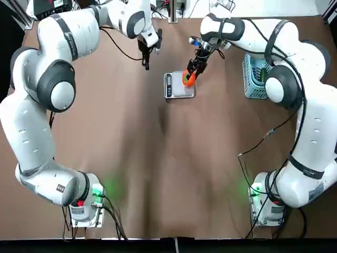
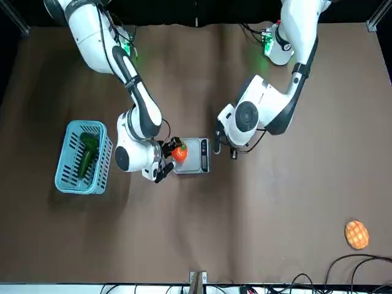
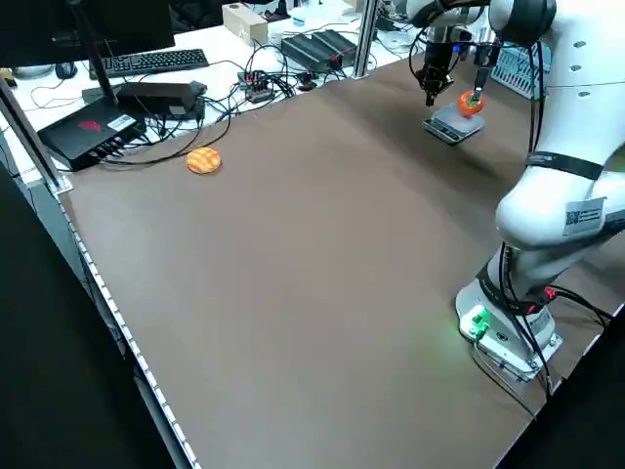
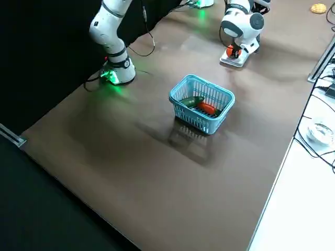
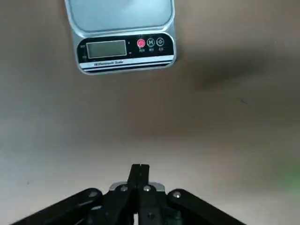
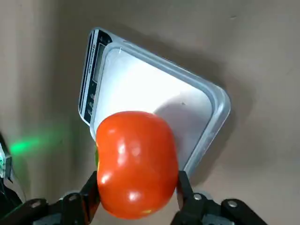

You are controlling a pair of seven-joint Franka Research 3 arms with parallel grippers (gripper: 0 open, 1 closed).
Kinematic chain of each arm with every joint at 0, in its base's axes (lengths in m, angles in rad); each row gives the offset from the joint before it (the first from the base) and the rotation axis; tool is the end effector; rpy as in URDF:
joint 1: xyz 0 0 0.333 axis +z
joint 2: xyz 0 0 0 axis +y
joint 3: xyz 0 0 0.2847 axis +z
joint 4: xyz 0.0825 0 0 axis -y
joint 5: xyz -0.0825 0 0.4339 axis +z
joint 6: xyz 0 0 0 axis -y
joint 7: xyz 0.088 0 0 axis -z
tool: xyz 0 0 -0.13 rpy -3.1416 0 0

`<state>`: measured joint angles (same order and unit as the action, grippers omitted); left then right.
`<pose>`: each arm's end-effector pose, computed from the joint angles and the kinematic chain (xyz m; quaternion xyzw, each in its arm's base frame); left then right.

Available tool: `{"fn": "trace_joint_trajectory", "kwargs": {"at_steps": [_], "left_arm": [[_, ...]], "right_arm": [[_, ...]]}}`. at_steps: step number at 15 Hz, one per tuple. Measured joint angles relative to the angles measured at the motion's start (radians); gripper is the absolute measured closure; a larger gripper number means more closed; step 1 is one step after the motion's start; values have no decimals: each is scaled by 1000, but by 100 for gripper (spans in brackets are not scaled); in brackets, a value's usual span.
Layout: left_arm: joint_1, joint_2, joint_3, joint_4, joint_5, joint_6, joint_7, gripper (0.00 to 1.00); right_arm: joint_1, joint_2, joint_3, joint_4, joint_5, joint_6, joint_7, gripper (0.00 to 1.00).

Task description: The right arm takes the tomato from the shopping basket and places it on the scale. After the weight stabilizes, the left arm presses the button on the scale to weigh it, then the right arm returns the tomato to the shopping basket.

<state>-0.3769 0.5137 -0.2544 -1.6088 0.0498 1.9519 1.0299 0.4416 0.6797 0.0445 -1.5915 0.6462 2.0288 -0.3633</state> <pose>0.5667 -0.3945 0.2500 0.6718 -0.7356 -0.0672 0.0551 0.5916 0.3635 0.1524 -0.9263 -0.2249 0.1324 0.2719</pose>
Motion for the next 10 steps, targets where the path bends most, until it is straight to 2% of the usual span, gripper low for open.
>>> {"fn": "trace_joint_trajectory", "kwargs": {"at_steps": [5, 6, 9, 10], "left_arm": [[-33, 16, -1, 1, 0, 50, -14, 99], [-44, 19, -1, 1, 0, 65, -34, 99], [-89, 42, -2, 1, 0, 127, -89, 99], [-102, 54, -1, 1, 0, 149, -102, 99]], "right_arm": [[0, 2, 0, 4, 1, 0, 0, 32], [0, 3, 0, 5, 1, 1, 0, 27], [0, 4, 0, 12, 1, 1, -1, 1], [0, 5, 0, 13, 1, 1, -1, 0]]}}
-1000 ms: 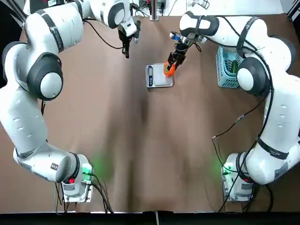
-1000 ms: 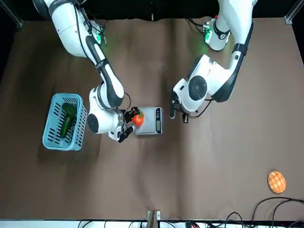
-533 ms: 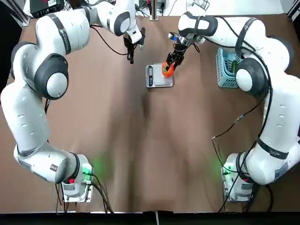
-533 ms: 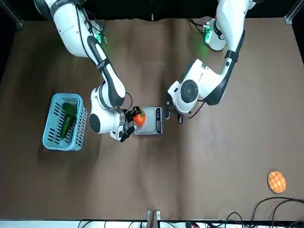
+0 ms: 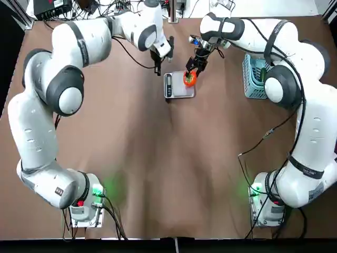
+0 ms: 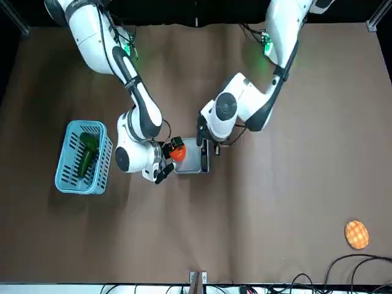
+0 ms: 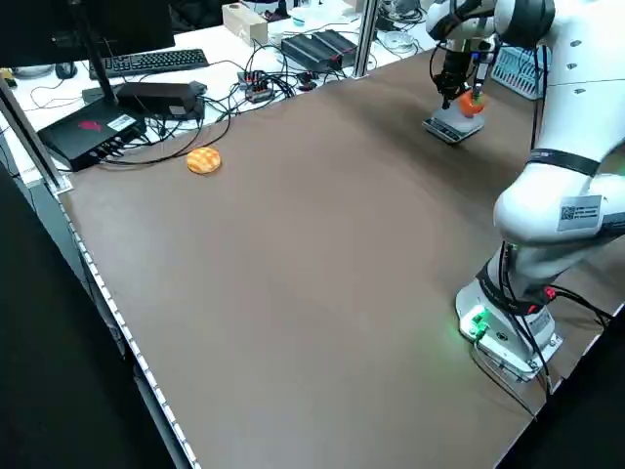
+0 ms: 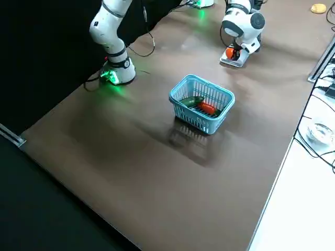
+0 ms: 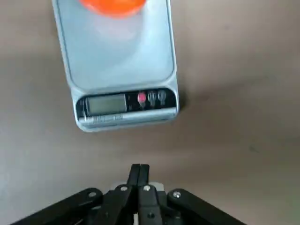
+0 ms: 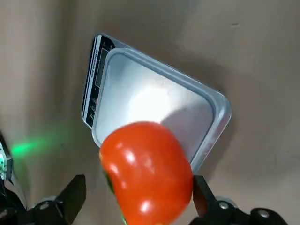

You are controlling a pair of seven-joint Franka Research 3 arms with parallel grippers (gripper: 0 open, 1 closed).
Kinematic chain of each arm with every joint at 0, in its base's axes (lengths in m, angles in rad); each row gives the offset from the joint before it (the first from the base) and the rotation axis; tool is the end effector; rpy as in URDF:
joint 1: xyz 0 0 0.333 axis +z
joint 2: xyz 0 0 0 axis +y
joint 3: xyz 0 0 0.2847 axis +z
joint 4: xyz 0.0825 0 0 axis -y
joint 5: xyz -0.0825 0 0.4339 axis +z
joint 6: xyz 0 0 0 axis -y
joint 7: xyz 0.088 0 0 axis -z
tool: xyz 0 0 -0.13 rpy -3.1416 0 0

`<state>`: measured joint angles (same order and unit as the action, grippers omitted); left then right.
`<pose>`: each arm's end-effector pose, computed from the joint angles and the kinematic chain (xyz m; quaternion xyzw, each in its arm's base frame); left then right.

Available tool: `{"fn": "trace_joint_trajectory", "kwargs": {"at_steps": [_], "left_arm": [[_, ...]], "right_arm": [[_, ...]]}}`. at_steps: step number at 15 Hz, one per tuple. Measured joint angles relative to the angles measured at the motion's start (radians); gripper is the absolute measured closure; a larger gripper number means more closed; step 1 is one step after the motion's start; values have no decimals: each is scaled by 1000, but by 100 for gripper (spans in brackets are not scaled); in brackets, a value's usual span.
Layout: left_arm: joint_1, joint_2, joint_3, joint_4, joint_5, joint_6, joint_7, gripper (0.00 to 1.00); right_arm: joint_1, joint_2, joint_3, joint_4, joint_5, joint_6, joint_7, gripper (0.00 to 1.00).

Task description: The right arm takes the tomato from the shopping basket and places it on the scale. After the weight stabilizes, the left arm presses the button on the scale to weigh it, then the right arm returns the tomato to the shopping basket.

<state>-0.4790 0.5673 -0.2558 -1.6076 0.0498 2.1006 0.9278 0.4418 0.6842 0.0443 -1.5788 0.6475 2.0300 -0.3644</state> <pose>0.5347 -0.4617 0.2251 0.6759 -0.7349 -0.0231 0.0500 0.5951 0.3651 0.1550 -0.9262 -0.2260 0.1278 0.2733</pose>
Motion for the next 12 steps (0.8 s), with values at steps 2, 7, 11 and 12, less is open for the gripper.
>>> {"fn": "trace_joint_trajectory", "kwargs": {"at_steps": [2, 7, 11, 12], "left_arm": [[-15, 23, 0, 0, 0, 26, -18, 99], [-24, 60, 0, 1, 0, 42, -21, 99], [-48, 96, -1, 2, 0, 94, -22, 99], [-52, 103, -1, 2, 0, 108, -22, 99]], "right_arm": [[0, 0, 0, 0, 0, 3, 0, 0], [0, 0, -1, 1, 0, 24, 0, 0], [0, 1, -3, 1, 0, 30, 0, 0], [-1, 1, -4, 3, 0, 32, 0, 0]]}}
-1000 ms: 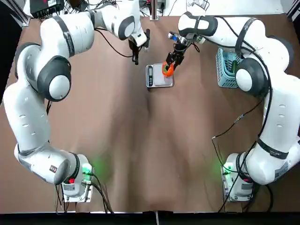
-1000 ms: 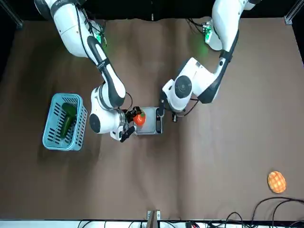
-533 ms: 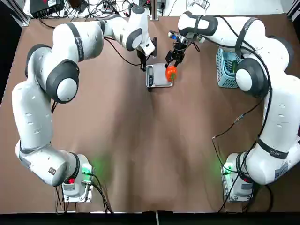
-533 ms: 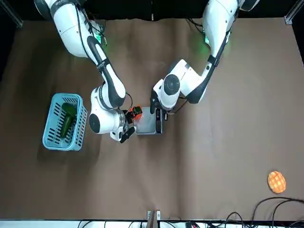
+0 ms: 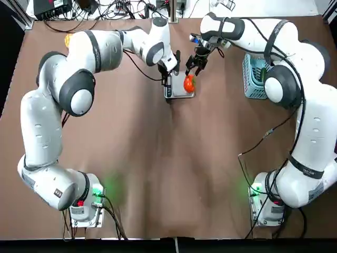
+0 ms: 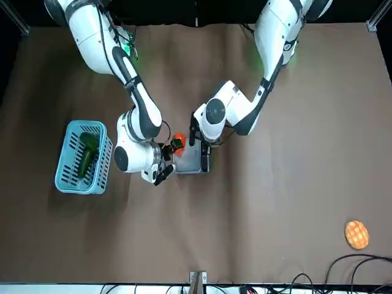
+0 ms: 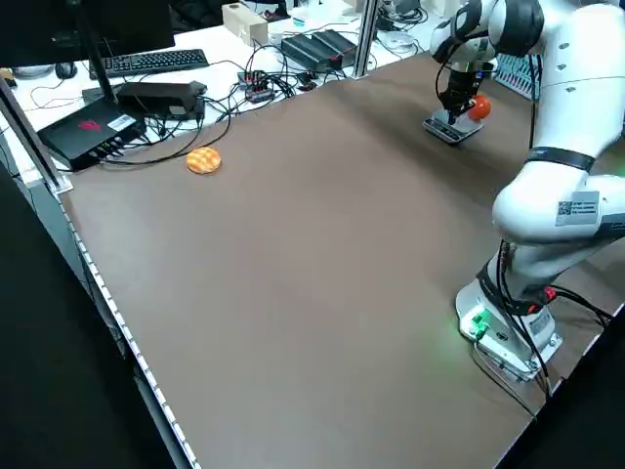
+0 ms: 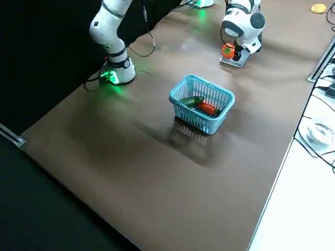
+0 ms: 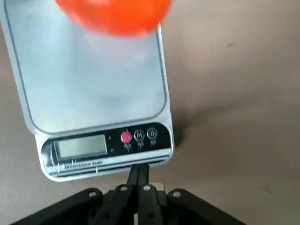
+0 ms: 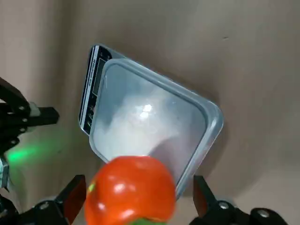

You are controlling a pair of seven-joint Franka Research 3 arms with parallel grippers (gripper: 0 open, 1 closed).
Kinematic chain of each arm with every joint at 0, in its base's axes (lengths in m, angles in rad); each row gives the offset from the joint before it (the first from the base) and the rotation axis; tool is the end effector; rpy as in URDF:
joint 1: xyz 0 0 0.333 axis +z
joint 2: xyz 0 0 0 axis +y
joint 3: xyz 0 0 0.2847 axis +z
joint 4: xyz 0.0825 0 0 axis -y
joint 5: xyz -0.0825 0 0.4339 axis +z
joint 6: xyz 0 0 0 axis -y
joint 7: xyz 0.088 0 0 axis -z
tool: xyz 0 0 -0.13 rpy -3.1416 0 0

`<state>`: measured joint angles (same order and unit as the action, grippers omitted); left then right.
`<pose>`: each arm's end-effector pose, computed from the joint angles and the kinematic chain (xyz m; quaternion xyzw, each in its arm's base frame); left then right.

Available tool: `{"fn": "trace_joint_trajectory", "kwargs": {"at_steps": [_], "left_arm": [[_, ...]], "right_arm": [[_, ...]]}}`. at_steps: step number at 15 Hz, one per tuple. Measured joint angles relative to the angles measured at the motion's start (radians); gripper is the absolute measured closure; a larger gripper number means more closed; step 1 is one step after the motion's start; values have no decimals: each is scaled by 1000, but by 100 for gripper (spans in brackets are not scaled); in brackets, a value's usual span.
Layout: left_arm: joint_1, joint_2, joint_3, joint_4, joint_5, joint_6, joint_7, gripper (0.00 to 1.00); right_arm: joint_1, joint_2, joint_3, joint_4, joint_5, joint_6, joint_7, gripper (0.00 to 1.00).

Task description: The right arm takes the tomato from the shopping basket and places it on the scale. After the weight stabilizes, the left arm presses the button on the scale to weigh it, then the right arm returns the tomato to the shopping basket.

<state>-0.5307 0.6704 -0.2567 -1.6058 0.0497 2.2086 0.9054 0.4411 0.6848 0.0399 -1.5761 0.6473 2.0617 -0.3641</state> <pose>0.5090 -0.4917 0.1639 0.6685 -0.7410 -0.0192 0.0614 0.6024 0.3621 0.1567 -0.9304 -0.2209 0.1111 0.2705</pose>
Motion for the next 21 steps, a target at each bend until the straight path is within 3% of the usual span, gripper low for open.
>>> {"fn": "trace_joint_trajectory", "kwargs": {"at_steps": [8, 13, 17, 21], "left_arm": [[-6, 36, 0, 1, 0, 78, 0, 99], [-6, 48, 1, 2, 0, 91, 0, 99], [-6, 53, 3, 2, 0, 93, 0, 99], [-6, 67, 5, 6, 0, 110, 0, 99]], "right_arm": [[-72, -44, -59, 48, -5, -1, 0, 0], [-93, -143, -181, 123, -164, -15, 0, 0], [-96, -261, -314, 130, -254, -94, -1, 0], [-103, -367, -389, 130, -368, -201, 48, 0]]}}
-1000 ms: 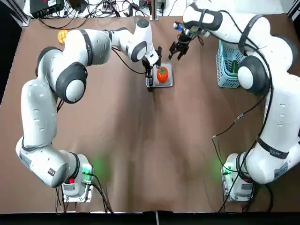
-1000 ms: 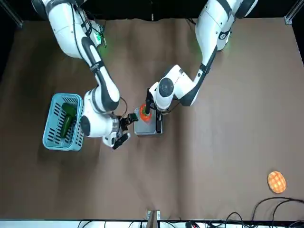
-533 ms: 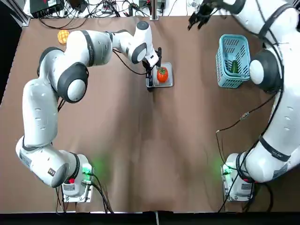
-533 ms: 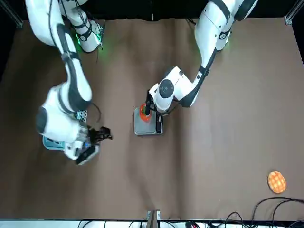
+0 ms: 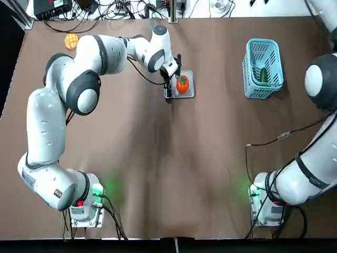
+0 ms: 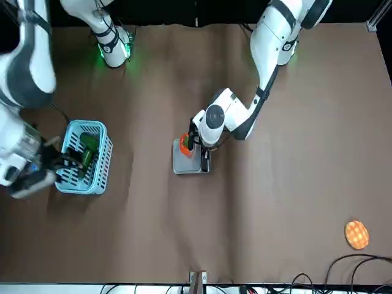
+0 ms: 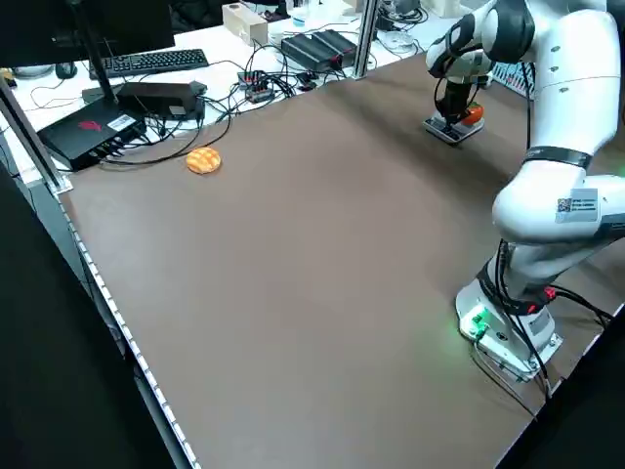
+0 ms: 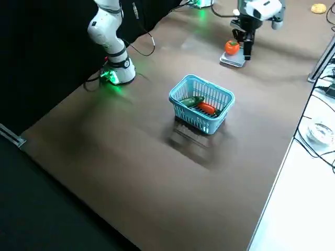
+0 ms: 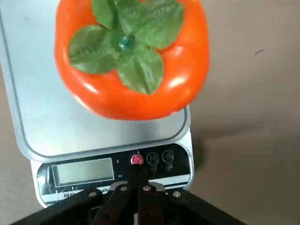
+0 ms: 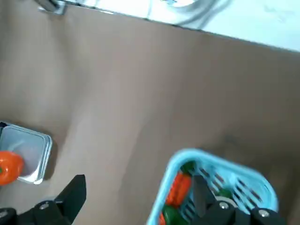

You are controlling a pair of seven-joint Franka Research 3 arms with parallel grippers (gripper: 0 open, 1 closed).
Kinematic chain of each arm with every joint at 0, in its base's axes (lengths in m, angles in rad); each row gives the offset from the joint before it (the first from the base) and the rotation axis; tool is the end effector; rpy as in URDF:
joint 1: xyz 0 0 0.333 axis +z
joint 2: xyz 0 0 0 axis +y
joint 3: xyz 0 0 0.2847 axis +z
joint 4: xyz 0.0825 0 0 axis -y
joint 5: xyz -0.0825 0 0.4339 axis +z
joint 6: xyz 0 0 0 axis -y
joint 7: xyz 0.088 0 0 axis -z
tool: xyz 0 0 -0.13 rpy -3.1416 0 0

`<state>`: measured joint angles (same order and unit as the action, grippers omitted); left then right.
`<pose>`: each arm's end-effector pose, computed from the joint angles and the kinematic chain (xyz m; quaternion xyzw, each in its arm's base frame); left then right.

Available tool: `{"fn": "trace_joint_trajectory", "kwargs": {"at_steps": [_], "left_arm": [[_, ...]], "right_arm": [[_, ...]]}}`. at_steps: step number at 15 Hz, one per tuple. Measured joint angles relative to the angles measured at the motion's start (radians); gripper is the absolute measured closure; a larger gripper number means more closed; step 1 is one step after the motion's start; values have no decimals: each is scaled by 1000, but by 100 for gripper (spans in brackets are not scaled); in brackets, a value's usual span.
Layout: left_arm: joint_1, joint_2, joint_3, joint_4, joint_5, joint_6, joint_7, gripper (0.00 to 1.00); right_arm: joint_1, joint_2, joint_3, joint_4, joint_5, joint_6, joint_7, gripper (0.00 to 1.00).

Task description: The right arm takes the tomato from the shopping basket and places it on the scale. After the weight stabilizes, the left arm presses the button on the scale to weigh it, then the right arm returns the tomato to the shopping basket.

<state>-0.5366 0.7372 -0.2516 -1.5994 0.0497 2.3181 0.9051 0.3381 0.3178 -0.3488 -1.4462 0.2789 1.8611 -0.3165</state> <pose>0.5109 -0.4961 0.1294 0.6720 -0.7376 0.0060 0.0655 0.7073 0.0458 0.4673 -0.9863 -0.1308 -0.0706 0.0721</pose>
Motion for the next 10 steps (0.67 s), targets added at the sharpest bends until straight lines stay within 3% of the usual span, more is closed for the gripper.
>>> {"fn": "trace_joint_trajectory", "kwargs": {"at_steps": [3, 6, 10], "left_arm": [[0, 4, 0, 2, 0, 2, 0, 99], [0, 5, 0, 3, 0, 7, 0, 99], [-3, 10, 0, 3, 0, 8, 0, 99]], "right_arm": [[0, -78, -30, -10, -92, -130, 61, 0], [-19, -214, -17, -127, -213, -179, 132, 0], [-202, -322, 178, -209, -285, -219, 175, 4]]}}
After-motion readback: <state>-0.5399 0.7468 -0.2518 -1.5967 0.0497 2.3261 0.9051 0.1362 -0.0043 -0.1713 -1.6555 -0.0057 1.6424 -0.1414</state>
